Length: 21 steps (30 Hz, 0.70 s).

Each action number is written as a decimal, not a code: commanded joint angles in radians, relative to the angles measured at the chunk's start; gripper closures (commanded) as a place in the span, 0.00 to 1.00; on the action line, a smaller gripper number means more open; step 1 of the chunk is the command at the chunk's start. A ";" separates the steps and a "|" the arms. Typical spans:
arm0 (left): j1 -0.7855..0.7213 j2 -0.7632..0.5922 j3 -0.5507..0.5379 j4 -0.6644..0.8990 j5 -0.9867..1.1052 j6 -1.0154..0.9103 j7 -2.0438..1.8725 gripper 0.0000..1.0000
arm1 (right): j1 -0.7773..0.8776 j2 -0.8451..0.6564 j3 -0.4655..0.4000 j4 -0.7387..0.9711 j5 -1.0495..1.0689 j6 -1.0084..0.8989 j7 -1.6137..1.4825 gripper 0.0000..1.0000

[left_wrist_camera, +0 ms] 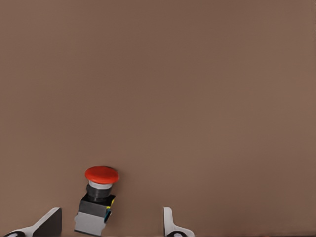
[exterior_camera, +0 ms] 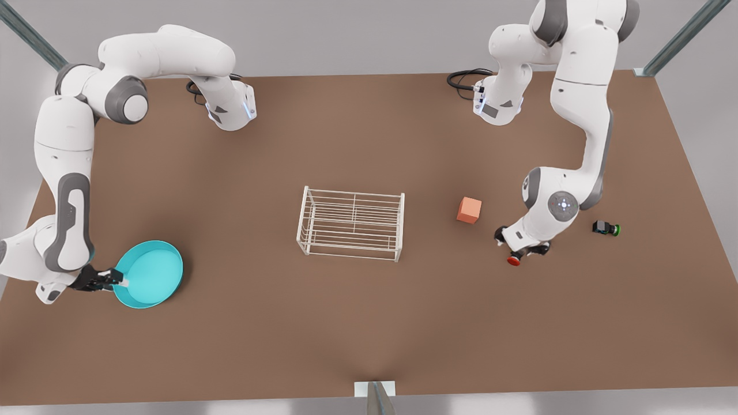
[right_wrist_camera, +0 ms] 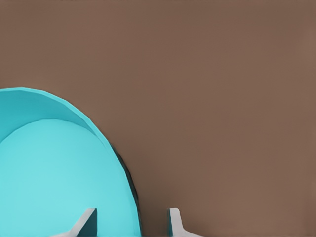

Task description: Place the plate on the shelf with right arm and place the red button switch in the plate with left arm

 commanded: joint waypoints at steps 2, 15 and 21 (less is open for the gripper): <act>0.047 0.017 0.001 -0.011 0.003 0.147 0.396 0.00 | 0.001 0.006 -0.006 0.017 -0.002 -0.002 -0.012 0.39; 0.092 0.080 -0.002 -0.061 -0.049 0.227 0.317 0.00 | 0.023 0.017 -0.006 0.012 0.010 -0.008 0.019 0.63; 0.093 0.112 -0.006 -0.063 -0.121 0.258 0.343 0.00 | 0.023 0.003 -0.006 0.015 0.006 -0.048 0.020 0.81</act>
